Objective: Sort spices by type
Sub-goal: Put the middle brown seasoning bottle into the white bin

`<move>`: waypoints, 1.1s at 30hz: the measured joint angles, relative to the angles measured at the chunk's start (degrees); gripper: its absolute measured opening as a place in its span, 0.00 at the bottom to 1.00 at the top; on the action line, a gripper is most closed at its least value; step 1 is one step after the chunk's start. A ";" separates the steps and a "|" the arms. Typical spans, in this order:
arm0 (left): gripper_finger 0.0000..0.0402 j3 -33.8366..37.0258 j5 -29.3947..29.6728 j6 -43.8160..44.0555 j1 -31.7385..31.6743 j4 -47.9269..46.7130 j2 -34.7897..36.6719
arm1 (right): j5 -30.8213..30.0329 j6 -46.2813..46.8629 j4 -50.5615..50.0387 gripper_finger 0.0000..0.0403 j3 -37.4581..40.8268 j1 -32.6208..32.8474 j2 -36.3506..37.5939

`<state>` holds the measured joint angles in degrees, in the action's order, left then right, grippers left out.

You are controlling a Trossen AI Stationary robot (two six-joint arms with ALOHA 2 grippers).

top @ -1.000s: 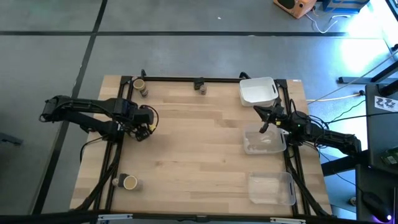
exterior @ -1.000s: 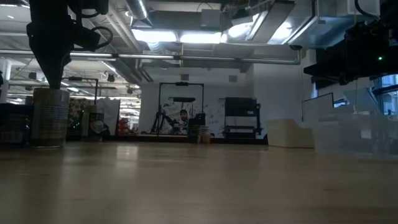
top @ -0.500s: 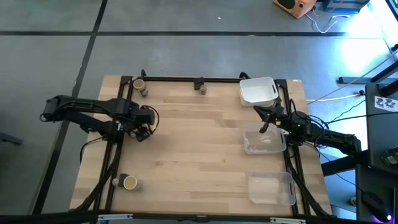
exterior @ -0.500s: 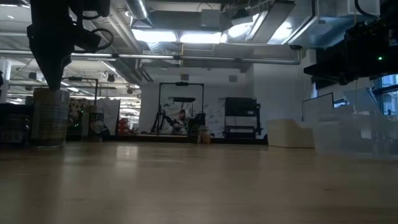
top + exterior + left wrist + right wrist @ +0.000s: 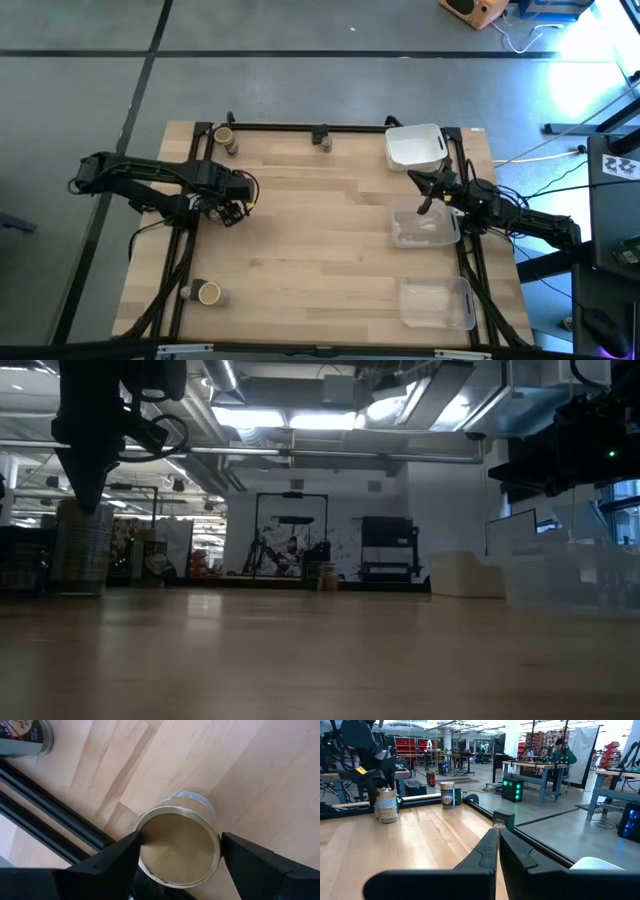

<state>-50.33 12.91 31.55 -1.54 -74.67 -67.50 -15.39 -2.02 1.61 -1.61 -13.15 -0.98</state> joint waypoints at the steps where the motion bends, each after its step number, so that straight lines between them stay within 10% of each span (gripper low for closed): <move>1: 0.67 0.00 -0.01 0.00 0.00 0.04 -0.15 | 0.01 0.02 0.00 0.05 -0.02 0.00 0.01; 33: 0.67 -7.78 -1.21 -4.03 0.06 10.32 -0.20 | -0.01 0.02 1.29 0.05 0.04 0.02 -0.01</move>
<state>-58.11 11.69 27.52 -1.49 -64.35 -67.70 -15.40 -2.00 2.90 -1.56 -13.13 -0.99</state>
